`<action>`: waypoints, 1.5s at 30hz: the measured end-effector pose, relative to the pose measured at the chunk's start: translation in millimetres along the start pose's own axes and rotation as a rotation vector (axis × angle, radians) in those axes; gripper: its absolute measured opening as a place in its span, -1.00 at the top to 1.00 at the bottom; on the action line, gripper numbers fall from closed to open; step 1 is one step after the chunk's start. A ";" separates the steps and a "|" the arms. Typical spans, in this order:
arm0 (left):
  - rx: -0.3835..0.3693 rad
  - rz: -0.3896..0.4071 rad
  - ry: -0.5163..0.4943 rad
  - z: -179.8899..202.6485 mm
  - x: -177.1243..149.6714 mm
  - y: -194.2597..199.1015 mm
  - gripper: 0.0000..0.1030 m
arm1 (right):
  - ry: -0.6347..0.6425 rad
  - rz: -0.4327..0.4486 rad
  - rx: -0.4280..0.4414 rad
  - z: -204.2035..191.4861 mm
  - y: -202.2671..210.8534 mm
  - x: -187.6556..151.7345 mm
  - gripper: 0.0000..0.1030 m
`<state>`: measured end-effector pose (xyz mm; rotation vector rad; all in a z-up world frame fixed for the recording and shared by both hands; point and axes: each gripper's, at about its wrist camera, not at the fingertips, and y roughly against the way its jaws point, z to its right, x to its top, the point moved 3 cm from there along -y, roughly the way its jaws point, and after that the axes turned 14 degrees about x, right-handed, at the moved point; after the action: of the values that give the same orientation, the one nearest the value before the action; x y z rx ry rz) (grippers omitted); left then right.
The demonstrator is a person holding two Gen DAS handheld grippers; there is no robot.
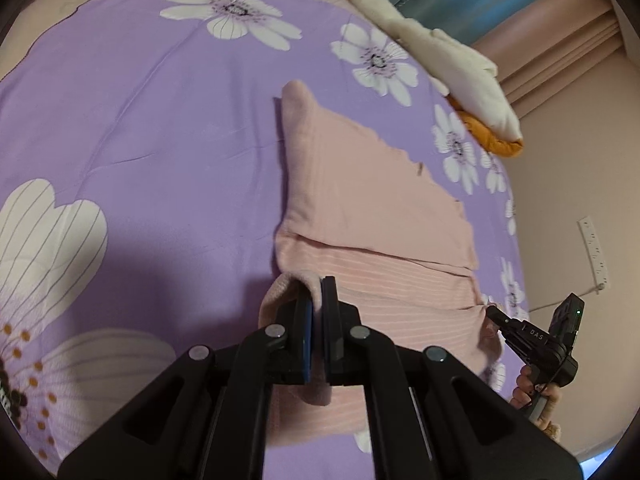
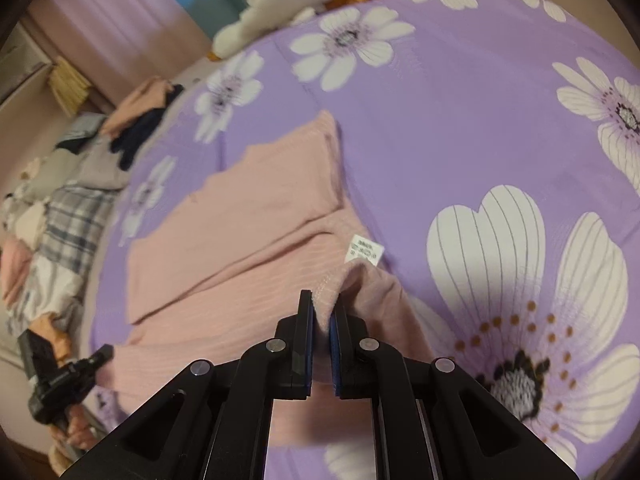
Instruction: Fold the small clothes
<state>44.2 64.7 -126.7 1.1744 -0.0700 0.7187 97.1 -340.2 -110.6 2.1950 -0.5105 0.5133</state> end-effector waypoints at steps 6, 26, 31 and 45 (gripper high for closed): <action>0.071 -0.046 -0.020 -3.1 -3.4 -28.1 0.89 | -0.028 -0.015 -0.004 14.1 -12.8 -5.3 0.83; 0.079 0.009 -0.109 8.8 -39.9 22.9 0.08 | 0.067 0.016 0.028 -9.9 24.5 -38.1 -0.15; 0.082 -0.029 -0.095 5.9 -39.7 5.1 0.91 | 0.059 -0.018 0.061 -5.2 4.8 -38.3 0.16; 0.016 0.088 -0.043 24.3 20.1 16.7 0.90 | 0.061 0.094 0.155 -25.8 11.8 25.4 0.87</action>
<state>58.3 56.7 -94.9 1.2076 -0.1532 0.7730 107.3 -331.7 -74.9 2.3024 -0.5593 0.6882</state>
